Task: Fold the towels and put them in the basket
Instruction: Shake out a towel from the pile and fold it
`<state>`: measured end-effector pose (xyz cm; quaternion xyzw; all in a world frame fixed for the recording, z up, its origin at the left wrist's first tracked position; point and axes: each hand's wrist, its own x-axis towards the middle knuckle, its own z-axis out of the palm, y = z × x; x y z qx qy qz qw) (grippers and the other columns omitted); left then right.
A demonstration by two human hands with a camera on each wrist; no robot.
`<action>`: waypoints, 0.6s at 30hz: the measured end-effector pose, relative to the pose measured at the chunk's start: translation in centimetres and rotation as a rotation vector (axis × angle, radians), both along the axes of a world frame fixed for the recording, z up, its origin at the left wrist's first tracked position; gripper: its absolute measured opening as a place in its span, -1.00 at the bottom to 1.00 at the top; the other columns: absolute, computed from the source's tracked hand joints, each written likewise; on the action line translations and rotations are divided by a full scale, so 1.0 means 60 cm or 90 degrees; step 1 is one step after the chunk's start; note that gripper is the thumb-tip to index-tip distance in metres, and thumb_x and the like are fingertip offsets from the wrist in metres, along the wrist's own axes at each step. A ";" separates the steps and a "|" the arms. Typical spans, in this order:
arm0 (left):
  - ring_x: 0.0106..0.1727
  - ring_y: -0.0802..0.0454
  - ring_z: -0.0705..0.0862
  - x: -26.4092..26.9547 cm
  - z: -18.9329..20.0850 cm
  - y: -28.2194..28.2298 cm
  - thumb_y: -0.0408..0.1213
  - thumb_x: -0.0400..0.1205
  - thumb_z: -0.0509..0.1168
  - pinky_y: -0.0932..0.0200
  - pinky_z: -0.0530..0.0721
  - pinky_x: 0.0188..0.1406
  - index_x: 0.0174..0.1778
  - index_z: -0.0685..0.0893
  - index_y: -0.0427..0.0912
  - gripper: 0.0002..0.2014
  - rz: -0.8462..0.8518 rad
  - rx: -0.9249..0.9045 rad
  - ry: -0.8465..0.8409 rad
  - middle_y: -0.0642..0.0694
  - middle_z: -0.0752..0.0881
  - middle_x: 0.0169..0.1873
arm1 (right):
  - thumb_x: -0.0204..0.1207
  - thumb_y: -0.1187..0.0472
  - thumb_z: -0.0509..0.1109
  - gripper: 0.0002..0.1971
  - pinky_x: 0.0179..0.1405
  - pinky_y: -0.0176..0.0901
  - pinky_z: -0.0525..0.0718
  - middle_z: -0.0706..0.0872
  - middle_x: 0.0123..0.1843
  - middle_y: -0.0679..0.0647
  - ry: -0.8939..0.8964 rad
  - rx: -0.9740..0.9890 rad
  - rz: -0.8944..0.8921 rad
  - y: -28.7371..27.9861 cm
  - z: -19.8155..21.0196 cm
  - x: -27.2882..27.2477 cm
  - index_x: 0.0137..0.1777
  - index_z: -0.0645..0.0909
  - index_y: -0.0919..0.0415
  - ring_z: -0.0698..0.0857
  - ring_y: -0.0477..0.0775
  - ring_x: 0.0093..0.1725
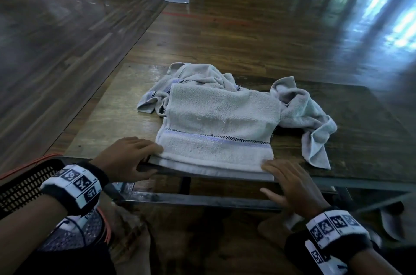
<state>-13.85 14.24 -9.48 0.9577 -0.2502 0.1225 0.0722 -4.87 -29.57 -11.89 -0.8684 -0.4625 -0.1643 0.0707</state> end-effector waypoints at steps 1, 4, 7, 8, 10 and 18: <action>-0.07 0.02 0.77 -0.002 -0.004 0.003 0.10 0.55 0.23 0.19 0.70 -0.11 0.08 0.63 -0.02 -0.67 -0.023 0.022 -0.006 -0.03 0.77 0.07 | 0.30 -0.06 0.54 -0.45 -0.02 0.03 0.72 0.71 0.20 0.16 -0.010 -0.003 0.007 0.000 -0.002 -0.002 0.22 0.55 0.19 0.72 0.14 0.11; 0.05 0.03 0.77 -0.009 -0.013 0.008 0.02 0.71 0.03 0.17 0.68 -0.06 -0.03 0.70 0.01 -0.66 -0.048 0.031 -0.032 -0.03 0.75 0.16 | 0.33 0.07 0.54 -0.65 -0.05 0.02 0.71 0.72 0.19 0.20 -0.032 -0.004 0.001 0.002 -0.006 -0.003 0.02 0.57 0.19 0.74 0.19 0.11; 0.08 0.08 0.76 -0.013 -0.015 0.005 0.02 0.74 -0.04 0.21 0.64 -0.03 0.04 0.77 0.02 -0.56 -0.036 0.001 -0.032 0.01 0.76 0.15 | 0.50 0.18 0.32 -0.86 0.12 -0.10 0.59 0.72 0.22 0.16 -0.044 0.003 0.015 -0.004 -0.011 0.006 -0.07 0.68 0.19 0.71 0.11 0.20; 0.08 0.09 0.76 -0.013 -0.014 0.003 0.02 0.74 -0.03 0.22 0.61 -0.02 0.04 0.78 0.02 -0.55 -0.032 -0.015 -0.030 0.02 0.77 0.14 | 0.52 0.20 0.29 -0.84 0.16 -0.12 0.55 0.72 0.23 0.15 -0.031 0.014 0.024 -0.006 -0.013 0.009 -0.06 0.69 0.19 0.69 0.08 0.23; 0.06 0.10 0.77 -0.011 -0.010 0.000 0.03 0.74 -0.02 0.26 0.56 -0.01 0.01 0.81 0.00 -0.54 -0.022 -0.046 -0.031 0.03 0.78 0.11 | 0.53 0.20 0.27 -0.82 0.21 -0.13 0.56 0.72 0.24 0.14 0.006 0.046 0.030 -0.009 -0.013 0.014 -0.05 0.70 0.20 0.65 0.04 0.26; -0.13 0.06 0.80 -0.004 -0.002 -0.010 -0.03 0.75 -0.07 0.23 0.68 -0.16 -0.06 0.84 -0.12 -0.46 -0.038 -0.027 -0.085 -0.04 0.83 -0.06 | 0.32 0.43 0.56 -0.79 0.10 -0.08 0.67 0.79 0.09 0.15 0.075 0.159 -0.022 -0.006 -0.010 0.014 -0.04 0.75 0.30 0.77 0.06 0.09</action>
